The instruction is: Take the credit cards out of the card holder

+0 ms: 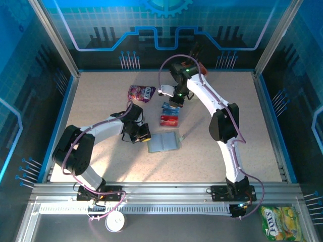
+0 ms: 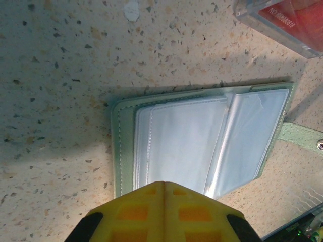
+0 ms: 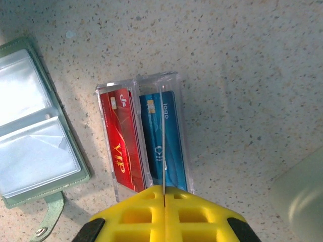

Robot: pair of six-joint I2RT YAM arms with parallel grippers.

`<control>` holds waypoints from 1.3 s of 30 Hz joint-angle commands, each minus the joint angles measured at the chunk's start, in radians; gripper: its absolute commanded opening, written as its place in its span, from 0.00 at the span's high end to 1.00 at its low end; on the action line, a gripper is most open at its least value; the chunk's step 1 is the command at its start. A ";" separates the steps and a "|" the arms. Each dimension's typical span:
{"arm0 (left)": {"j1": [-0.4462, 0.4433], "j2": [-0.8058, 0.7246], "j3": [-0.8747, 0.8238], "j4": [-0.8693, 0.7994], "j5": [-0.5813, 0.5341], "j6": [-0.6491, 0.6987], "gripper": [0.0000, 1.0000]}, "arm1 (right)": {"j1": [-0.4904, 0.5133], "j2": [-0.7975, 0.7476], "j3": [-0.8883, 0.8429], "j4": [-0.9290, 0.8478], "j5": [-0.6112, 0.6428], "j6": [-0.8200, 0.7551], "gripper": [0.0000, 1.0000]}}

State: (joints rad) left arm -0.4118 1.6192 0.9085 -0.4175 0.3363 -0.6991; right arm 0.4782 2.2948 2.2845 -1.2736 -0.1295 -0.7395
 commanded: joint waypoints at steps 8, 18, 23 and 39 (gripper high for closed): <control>0.020 -0.022 -0.016 -0.012 -0.010 0.016 0.92 | -0.021 0.057 -0.010 -0.035 -0.026 -0.011 0.89; 0.047 -0.056 -0.024 -0.035 -0.038 0.039 0.88 | -0.027 -0.012 -0.073 0.016 0.012 0.017 0.82; 0.089 -0.084 -0.020 -0.062 -0.094 0.078 0.78 | -0.038 -0.109 -0.200 0.114 0.028 0.062 0.71; 0.201 -0.160 0.027 -0.130 -0.434 0.255 0.01 | -0.145 -0.594 -0.958 0.722 0.131 0.340 0.00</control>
State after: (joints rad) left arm -0.2283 1.4918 0.9092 -0.5148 0.0147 -0.5030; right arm 0.3641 1.7500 1.3979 -0.7036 -0.0299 -0.4805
